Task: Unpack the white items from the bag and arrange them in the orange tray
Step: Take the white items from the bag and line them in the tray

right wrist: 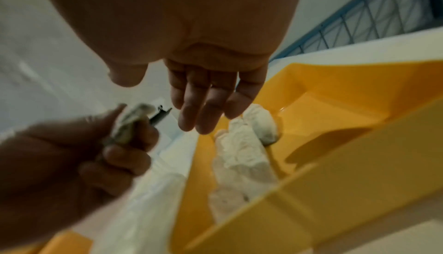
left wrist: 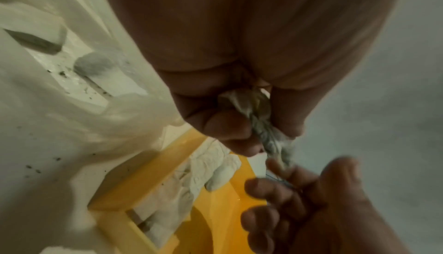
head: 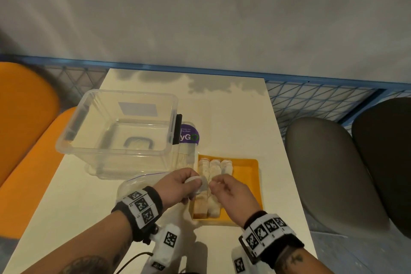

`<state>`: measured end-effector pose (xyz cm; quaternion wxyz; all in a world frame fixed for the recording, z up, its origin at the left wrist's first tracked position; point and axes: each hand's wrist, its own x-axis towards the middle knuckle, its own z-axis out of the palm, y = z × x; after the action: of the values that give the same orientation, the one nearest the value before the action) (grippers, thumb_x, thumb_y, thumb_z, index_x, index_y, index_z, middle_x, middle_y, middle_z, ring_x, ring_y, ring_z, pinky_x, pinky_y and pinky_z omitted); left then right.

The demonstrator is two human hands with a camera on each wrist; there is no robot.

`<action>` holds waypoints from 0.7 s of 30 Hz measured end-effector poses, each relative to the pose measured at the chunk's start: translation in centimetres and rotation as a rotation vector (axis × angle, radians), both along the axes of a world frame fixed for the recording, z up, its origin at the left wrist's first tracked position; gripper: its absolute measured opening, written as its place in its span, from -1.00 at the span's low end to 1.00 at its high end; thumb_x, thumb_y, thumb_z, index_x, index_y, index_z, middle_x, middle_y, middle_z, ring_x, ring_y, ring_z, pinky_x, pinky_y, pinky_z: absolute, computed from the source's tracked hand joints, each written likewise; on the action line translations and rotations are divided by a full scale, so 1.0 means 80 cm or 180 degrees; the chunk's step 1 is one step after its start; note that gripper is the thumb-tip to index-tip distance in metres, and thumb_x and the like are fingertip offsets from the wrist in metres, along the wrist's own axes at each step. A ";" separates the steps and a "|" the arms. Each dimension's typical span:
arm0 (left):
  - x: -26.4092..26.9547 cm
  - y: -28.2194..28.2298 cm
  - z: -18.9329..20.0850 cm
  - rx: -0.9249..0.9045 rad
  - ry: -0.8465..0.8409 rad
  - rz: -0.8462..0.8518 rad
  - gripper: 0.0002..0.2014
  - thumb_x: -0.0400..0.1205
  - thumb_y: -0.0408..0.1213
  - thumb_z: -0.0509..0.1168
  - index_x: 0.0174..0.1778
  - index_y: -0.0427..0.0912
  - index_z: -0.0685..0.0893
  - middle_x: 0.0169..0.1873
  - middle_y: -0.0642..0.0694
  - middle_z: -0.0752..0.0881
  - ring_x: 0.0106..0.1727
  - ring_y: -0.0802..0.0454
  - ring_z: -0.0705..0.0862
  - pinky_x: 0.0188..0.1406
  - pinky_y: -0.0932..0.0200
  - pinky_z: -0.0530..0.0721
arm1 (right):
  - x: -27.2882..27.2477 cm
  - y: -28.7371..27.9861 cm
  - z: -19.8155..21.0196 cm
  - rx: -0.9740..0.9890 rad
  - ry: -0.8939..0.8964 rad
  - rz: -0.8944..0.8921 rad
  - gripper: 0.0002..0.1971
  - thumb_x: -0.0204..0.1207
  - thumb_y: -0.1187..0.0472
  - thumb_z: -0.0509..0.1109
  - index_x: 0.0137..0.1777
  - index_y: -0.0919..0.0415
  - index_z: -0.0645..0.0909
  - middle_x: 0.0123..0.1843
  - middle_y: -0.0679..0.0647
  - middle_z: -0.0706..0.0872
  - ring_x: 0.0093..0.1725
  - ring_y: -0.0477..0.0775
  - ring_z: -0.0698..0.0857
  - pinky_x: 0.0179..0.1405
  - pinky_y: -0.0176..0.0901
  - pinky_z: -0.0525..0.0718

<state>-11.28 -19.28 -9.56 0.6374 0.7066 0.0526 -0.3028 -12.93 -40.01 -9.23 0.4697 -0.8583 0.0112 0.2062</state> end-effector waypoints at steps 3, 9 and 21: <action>0.006 -0.011 0.006 -0.0125 -0.0052 -0.0084 -0.90 0.67 -0.22 0.36 -0.11 -0.13 0.62 -0.41 -0.06 0.67 -0.36 0.03 0.64 -0.41 0.19 0.56 | 0.014 0.014 0.014 0.0278 0.0238 -0.0252 -0.82 0.57 -0.11 0.41 0.04 -0.05 0.68 -0.21 -0.05 0.80 -0.33 -0.14 0.76 -0.24 -0.15 0.71; 0.016 -0.012 0.008 -0.0421 0.0178 0.0372 -0.69 0.41 -0.13 0.56 0.03 -0.08 0.69 -0.23 -0.09 0.74 -0.35 0.03 0.64 -0.38 0.18 0.59 | 0.021 0.014 0.020 0.1076 0.0351 -0.1195 -0.87 0.60 0.14 0.45 -0.03 0.22 0.66 -0.24 0.07 0.82 -0.41 -0.04 0.71 -0.39 -0.15 0.65; 0.018 -0.026 0.005 0.0180 -0.0468 0.0233 -0.78 0.68 -0.16 0.36 -0.31 0.06 0.73 -0.42 0.01 0.65 -0.42 0.09 0.57 -0.37 0.15 0.56 | 0.008 0.004 0.004 0.0604 0.0069 -0.1218 -0.75 0.42 -0.02 0.56 -0.05 0.04 0.59 -0.11 -0.05 0.80 -0.16 -0.05 0.75 -0.13 -0.03 0.70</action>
<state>-9.83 -21.39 -9.18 0.6299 0.7423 0.0399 -0.2250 -12.32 -39.71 -8.93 0.5788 -0.7902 0.1595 0.1226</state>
